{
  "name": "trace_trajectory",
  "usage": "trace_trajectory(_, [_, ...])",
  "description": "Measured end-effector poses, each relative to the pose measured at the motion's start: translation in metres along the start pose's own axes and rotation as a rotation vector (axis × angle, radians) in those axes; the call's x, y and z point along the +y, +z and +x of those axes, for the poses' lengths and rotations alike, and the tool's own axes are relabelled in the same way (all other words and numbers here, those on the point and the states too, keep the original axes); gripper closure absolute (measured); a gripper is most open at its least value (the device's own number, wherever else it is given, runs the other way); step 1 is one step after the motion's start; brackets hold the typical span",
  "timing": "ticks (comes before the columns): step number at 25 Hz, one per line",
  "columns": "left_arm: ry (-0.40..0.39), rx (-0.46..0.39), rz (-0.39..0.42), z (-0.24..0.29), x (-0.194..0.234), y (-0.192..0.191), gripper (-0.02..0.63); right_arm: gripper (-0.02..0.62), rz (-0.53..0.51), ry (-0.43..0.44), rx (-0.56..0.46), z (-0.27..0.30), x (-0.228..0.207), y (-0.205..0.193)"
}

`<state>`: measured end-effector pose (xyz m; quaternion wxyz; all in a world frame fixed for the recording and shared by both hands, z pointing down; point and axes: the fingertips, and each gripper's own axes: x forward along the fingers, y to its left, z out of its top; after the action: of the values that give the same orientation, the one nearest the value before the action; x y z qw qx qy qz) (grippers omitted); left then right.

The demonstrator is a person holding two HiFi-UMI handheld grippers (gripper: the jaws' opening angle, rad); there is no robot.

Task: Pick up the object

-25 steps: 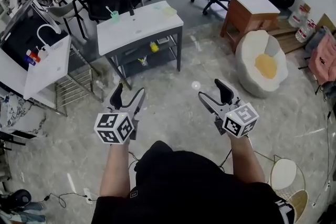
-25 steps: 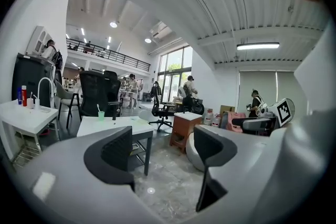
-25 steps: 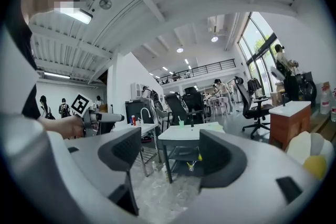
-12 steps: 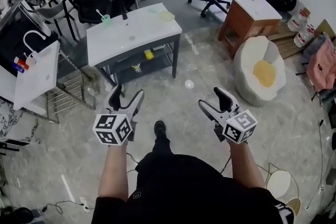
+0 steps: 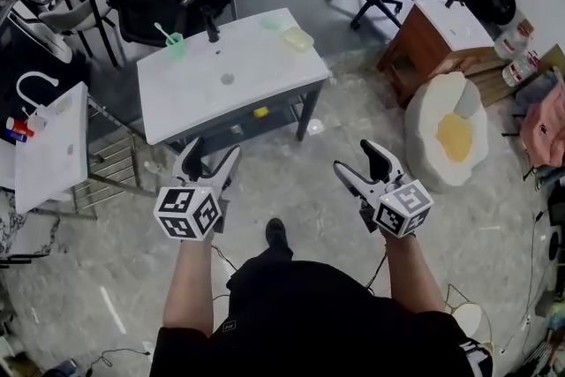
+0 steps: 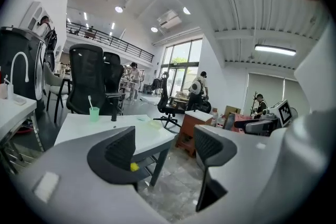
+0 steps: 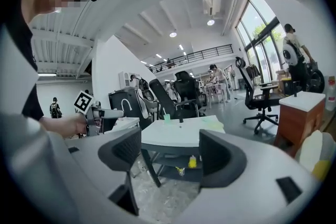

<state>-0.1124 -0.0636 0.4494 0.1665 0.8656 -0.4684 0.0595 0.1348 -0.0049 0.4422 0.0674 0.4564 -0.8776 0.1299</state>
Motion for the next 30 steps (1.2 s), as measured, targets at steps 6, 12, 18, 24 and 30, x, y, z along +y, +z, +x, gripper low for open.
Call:
trace_trajectory(6, [-0.027,-0.01,-0.015,0.037,0.046,0.025,0.256,0.285,-0.008,0.015,0.015,0.068,-0.007,0.021])
trace_trajectory(12, [-0.043,-0.052,-0.022,0.051,0.057,0.045,0.259,0.287,-0.01,0.021,0.037,0.094,-0.019,0.031])
trace_trajectory(18, [-0.041,-0.033,-0.033,0.083,0.066,0.045,0.288,0.286,-0.004,0.056,0.039,0.129,-0.044,0.035])
trace_trajectory(24, [-0.009,-0.017,-0.018,0.155,0.084,0.061,0.337,0.287,0.029,0.082,0.032,0.184,-0.109,0.038])
trace_trajectory(30, [-0.04,0.039,0.019,0.267,0.086,0.083,0.357,0.287,0.041,0.096,0.061,0.253,-0.2,0.047])
